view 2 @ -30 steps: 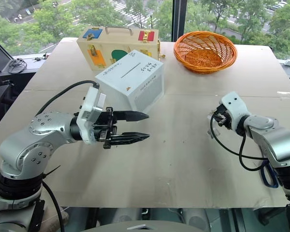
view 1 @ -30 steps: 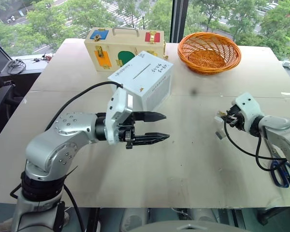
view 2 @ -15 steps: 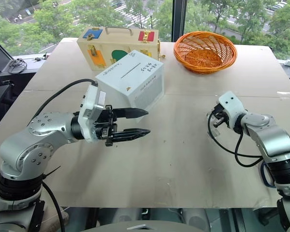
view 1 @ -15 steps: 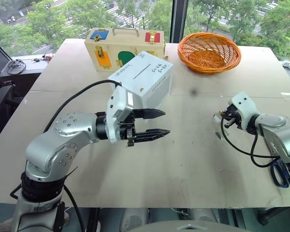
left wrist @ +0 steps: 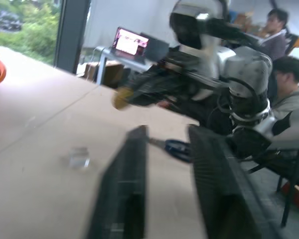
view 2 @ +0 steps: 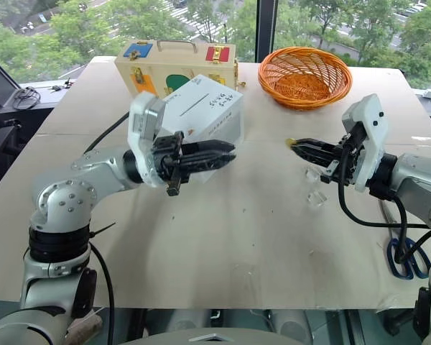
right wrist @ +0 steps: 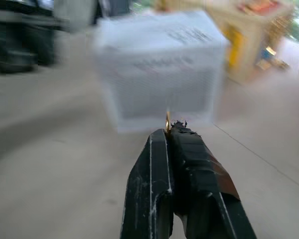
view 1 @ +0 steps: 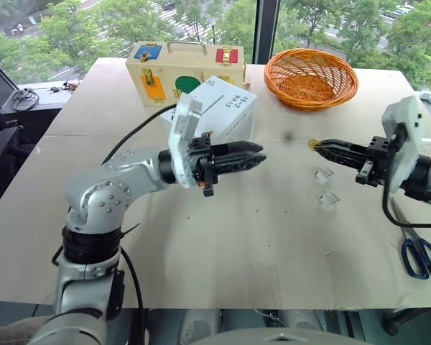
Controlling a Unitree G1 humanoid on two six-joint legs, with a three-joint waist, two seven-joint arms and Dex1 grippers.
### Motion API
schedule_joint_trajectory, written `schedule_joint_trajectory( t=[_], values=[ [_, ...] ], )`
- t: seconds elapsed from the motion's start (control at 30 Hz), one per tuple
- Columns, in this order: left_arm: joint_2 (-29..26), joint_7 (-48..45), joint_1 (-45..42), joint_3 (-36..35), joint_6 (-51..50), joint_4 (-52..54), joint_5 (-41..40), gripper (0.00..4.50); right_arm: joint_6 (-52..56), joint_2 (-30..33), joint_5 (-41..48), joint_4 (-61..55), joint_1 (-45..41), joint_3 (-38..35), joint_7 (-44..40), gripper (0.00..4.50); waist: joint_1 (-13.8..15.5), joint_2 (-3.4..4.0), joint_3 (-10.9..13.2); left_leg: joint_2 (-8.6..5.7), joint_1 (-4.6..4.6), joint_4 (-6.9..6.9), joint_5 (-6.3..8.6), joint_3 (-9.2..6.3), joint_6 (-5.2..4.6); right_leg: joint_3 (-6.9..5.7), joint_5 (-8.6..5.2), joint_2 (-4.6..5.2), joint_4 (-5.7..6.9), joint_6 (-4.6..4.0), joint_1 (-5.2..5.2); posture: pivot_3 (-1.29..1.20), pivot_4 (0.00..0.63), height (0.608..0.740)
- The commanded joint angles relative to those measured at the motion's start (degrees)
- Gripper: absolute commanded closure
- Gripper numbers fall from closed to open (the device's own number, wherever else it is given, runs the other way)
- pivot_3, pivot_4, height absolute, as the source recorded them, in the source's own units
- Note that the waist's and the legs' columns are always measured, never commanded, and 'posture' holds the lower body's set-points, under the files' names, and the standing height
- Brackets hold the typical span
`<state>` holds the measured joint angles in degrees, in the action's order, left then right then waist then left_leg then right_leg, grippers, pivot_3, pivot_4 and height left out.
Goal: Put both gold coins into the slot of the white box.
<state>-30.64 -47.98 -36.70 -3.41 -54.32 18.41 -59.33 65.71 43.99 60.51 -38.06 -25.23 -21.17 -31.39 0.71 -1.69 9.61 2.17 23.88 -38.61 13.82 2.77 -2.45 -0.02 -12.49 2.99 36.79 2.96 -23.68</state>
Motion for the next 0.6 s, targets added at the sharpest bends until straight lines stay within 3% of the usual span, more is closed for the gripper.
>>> schedule_joint_trajectory(
  t=[0.03,0.3,0.6],
  values=[
    [1.09,-3.36,-3.62,1.97,-0.12,-1.83,-0.81,3.84,0.4,0.83,10.59,-4.9,-1.49,-1.17,5.86,4.5,0.0,0.0,0.0,-0.01,0.0,0.0,0.0,0.01,0.0,0.0,-0.04,0.0,-0.01,-0.07,0.0,0.0,0.15,0.74],
    [1.54,-8.63,-6.43,5.05,1.48,-4.48,2.29,3.84,-3.37,3.82,19.72,-6.54,-1.04,1.11,14.52,4.5,-0.03,0.0,0.0,-0.01,0.0,0.06,0.0,0.02,0.0,0.03,-0.12,0.01,-0.03,-0.2,-0.01,0.0,0.15,0.74],
    [2.02,-10.58,-6.97,5.5,2.14,-5.53,4.42,3.84,-8.35,8.37,26.08,-7.45,0.36,2.4,17.14,4.5,-0.02,0.0,0.0,0.01,0.01,0.07,0.0,0.01,0.0,0.03,-0.12,0.02,-0.05,-0.2,-0.01,0.0,0.15,0.74]
  ],
)
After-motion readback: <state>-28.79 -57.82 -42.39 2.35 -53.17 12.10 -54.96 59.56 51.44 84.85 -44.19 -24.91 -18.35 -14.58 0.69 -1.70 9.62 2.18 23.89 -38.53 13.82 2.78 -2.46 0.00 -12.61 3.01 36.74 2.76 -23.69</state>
